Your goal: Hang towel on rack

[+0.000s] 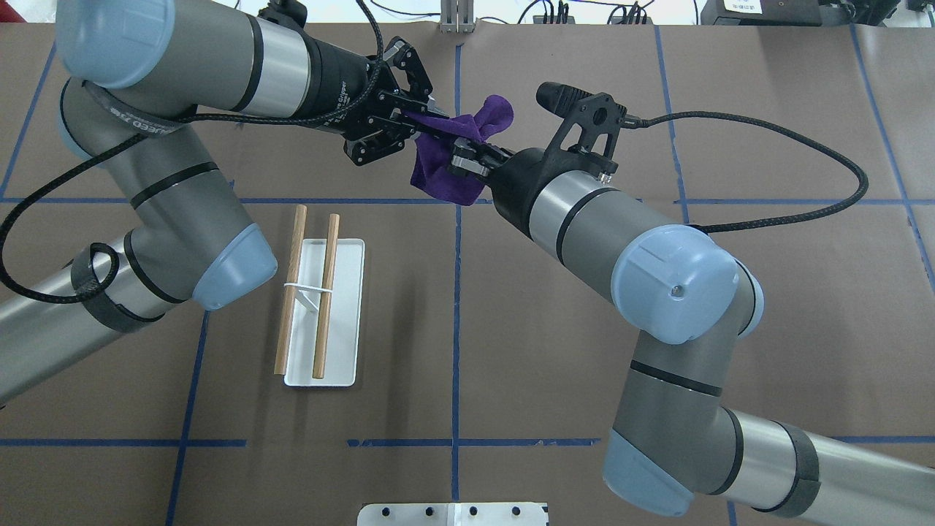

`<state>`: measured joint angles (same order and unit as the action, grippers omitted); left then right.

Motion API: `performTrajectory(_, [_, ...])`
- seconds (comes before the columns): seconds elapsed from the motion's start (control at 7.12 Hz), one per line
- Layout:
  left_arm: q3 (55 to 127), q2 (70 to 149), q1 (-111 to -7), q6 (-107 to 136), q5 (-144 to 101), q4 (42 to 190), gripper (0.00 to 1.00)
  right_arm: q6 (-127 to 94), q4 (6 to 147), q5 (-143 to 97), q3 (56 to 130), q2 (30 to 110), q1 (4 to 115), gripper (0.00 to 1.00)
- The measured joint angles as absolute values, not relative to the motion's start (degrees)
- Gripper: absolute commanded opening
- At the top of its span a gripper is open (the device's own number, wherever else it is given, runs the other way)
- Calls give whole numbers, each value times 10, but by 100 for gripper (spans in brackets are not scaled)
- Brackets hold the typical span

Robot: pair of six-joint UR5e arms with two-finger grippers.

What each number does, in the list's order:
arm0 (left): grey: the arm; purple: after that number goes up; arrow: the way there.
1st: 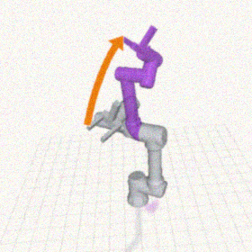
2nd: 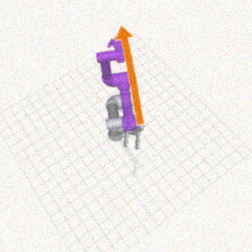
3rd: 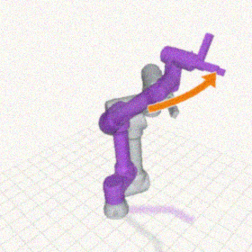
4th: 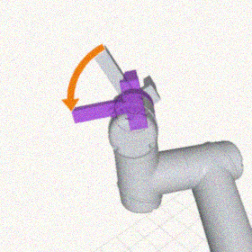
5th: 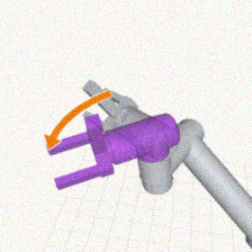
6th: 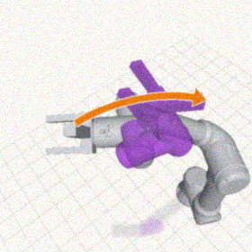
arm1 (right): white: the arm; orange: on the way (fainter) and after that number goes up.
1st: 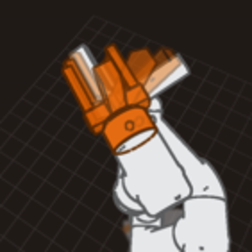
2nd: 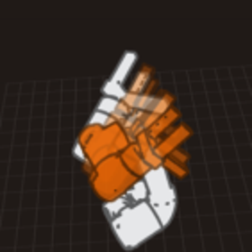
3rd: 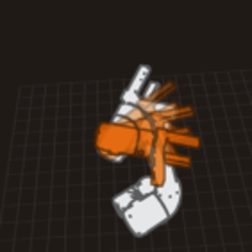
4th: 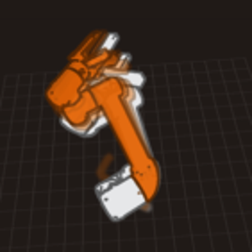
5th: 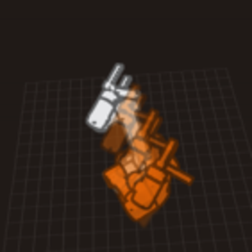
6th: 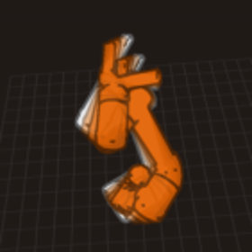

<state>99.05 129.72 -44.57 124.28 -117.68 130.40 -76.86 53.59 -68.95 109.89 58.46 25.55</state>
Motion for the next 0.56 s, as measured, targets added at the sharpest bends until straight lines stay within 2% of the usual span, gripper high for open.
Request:
performTrajectory(0.14, [991, 1297, -446, 1242, -1180, 1304, 0, -768, 536, -690, 1100, 585, 256, 99])
performTrajectory(0.56, [997, 1296, -446, 1240, -1201, 1303, 0, -768, 535, -690, 1104, 593, 256, 100])
